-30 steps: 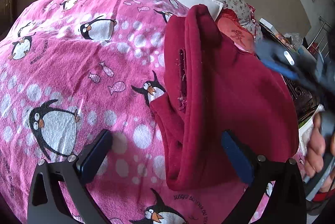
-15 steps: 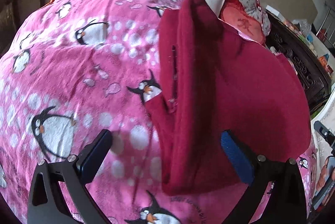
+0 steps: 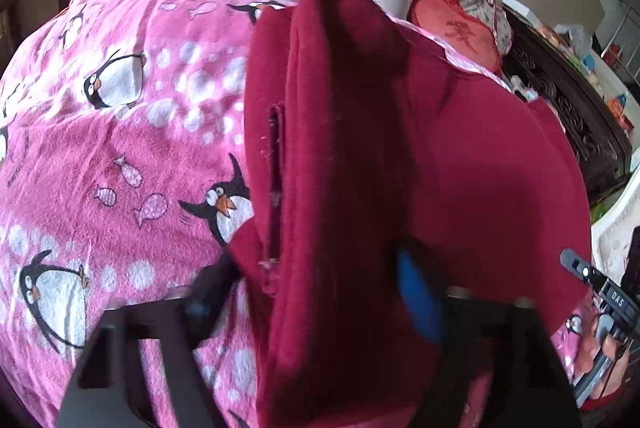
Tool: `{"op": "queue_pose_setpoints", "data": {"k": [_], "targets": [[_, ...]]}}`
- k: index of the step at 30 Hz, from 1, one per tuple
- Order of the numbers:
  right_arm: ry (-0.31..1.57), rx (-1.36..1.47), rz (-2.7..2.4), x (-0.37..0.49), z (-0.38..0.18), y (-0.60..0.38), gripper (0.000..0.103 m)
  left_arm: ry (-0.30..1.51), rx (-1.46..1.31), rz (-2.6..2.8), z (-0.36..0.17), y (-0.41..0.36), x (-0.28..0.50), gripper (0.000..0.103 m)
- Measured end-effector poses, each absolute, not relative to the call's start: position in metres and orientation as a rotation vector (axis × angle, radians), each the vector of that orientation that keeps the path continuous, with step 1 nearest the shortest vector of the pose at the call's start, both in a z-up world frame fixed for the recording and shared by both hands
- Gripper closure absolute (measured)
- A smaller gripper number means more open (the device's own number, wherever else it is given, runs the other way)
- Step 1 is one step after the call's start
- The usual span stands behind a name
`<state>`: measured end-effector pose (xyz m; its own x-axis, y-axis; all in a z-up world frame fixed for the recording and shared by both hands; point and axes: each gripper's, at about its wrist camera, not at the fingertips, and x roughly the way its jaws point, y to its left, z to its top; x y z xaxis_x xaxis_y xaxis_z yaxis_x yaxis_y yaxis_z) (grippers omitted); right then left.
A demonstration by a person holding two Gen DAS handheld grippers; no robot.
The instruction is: Fold small clothes
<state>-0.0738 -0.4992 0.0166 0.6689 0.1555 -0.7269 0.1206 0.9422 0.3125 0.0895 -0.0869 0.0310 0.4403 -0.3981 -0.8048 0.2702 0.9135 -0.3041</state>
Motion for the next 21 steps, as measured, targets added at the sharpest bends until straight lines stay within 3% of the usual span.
{"op": "queue_pose_setpoints", "data": {"k": [1,3,13,21], "targets": [[0.832,0.345,0.035,-0.077,0.022,-0.497,0.062,1.04,-0.147,-0.434,0.034,-0.087,0.089,0.061],[0.805,0.357,0.079,-0.084,0.034,-0.495,0.077,1.054,-0.177,-0.47,0.044,-0.083,0.087,0.068],[0.748,0.316,0.185,-0.127,0.085,-0.455,0.079,1.049,-0.194,-0.547,0.095,-0.047,0.042,0.072],[0.856,0.287,0.195,-0.172,0.055,-0.439,0.078,1.125,-0.172,-0.509,0.057,-0.008,-0.008,0.072]]}}
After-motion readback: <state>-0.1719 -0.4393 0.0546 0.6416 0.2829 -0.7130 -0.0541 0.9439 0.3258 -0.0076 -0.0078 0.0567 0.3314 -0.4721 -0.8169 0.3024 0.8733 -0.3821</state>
